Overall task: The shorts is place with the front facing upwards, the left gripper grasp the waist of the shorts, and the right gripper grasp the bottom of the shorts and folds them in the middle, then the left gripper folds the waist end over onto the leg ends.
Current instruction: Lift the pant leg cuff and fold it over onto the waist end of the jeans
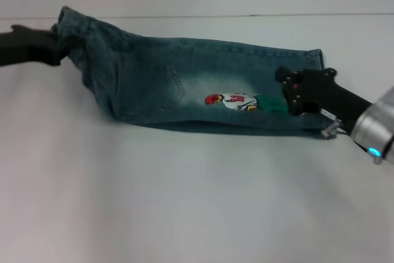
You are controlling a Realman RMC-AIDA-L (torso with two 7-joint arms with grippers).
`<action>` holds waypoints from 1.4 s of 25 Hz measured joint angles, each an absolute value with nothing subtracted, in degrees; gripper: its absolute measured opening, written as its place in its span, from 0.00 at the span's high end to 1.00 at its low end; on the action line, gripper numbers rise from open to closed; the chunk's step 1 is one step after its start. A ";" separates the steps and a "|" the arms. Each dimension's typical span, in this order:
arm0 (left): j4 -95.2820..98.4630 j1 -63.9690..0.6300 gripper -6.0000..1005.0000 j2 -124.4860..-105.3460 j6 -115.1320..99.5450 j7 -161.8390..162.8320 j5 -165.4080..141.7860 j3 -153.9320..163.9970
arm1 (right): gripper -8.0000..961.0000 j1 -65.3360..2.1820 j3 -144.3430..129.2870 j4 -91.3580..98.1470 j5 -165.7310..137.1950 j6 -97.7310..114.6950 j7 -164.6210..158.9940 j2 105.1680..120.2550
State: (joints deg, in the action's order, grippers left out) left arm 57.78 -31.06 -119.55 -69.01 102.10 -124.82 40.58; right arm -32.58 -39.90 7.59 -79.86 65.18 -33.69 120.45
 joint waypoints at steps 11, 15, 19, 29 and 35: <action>66.03 -36.81 0.94 -120.93 -78.06 113.53 -124.78 42.27 | 0.98 -41.21 -37.17 -1.91 -78.81 56.37 -25.23 121.04; 67.82 -39.01 0.94 -121.66 -78.25 117.57 -124.76 47.19 | 0.99 -42.92 -35.86 -3.73 -78.84 53.97 -23.68 120.97; 68.27 -42.11 0.94 -123.09 -78.01 120.82 -124.73 50.58 | 0.99 -43.96 -35.12 -4.46 -78.84 52.38 -23.66 120.99; 65.33 -49.50 0.94 -124.24 -70.30 129.22 -123.52 63.39 | 0.99 -45.76 -34.71 -5.99 -78.89 49.36 -23.05 121.18; 58.67 -53.63 0.93 -124.38 -62.01 131.43 -120.47 72.52 | 0.99 -45.93 -34.56 -6.45 -78.88 48.84 -23.06 121.20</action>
